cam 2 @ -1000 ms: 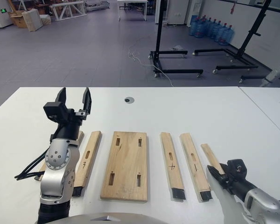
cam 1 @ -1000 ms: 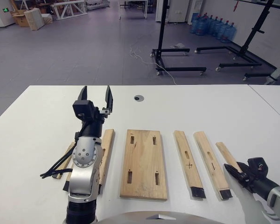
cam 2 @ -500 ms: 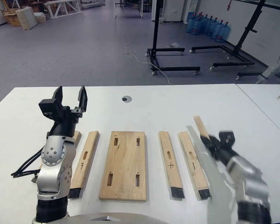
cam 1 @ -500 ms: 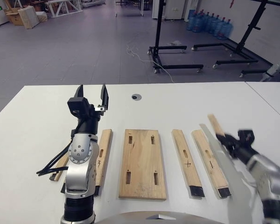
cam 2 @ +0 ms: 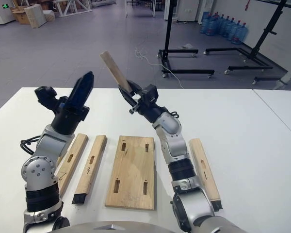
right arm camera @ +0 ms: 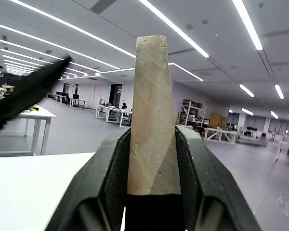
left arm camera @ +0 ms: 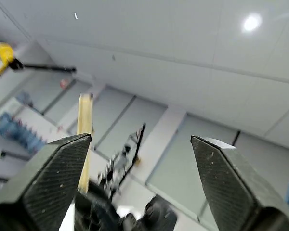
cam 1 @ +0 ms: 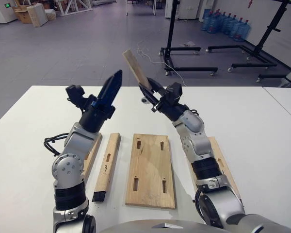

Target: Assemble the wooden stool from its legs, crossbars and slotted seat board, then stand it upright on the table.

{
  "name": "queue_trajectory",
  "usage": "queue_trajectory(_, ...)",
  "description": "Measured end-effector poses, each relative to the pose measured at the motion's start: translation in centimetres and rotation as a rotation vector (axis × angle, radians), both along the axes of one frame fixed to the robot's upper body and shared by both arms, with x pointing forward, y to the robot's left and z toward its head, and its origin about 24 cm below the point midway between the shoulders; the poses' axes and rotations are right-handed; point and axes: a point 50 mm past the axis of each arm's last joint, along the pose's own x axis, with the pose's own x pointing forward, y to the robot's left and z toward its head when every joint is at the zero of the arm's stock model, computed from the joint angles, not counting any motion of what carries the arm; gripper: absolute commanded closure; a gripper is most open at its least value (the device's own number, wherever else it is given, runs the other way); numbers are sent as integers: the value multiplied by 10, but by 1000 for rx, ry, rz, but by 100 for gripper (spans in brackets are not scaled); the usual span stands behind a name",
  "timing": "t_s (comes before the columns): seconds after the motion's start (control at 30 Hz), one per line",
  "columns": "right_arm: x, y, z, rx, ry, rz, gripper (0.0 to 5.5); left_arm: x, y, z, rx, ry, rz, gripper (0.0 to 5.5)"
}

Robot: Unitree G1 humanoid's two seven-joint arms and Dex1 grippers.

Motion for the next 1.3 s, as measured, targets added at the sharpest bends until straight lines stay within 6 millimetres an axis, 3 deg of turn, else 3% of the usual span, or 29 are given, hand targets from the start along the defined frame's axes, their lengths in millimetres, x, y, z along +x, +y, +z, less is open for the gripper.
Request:
queue_trajectory(0.17, -10, 5, -5, -115, -98, 52, 422, 13, -11, -26, 112, 152, 28, 167)
queue_trajectory(0.3, -15, 10, -13, -165, -105, 108, 422, 16, -8, -31, 112, 181, 60, 167)
queue_trajectory(0.53, -16, 8, -30, -221, -64, 130, 422, 14, -9, -27, 89, 166, 48, 278)
queue_trajectory(1.1, -18, 5, -32, -228, -72, 155, 422, 12, -15, -36, 218, 123, 75, 501)
queue_trajectory(1.3, -17, 6, -31, -230, -75, 156, 422, 12, -14, -36, 215, 121, 82, 510)
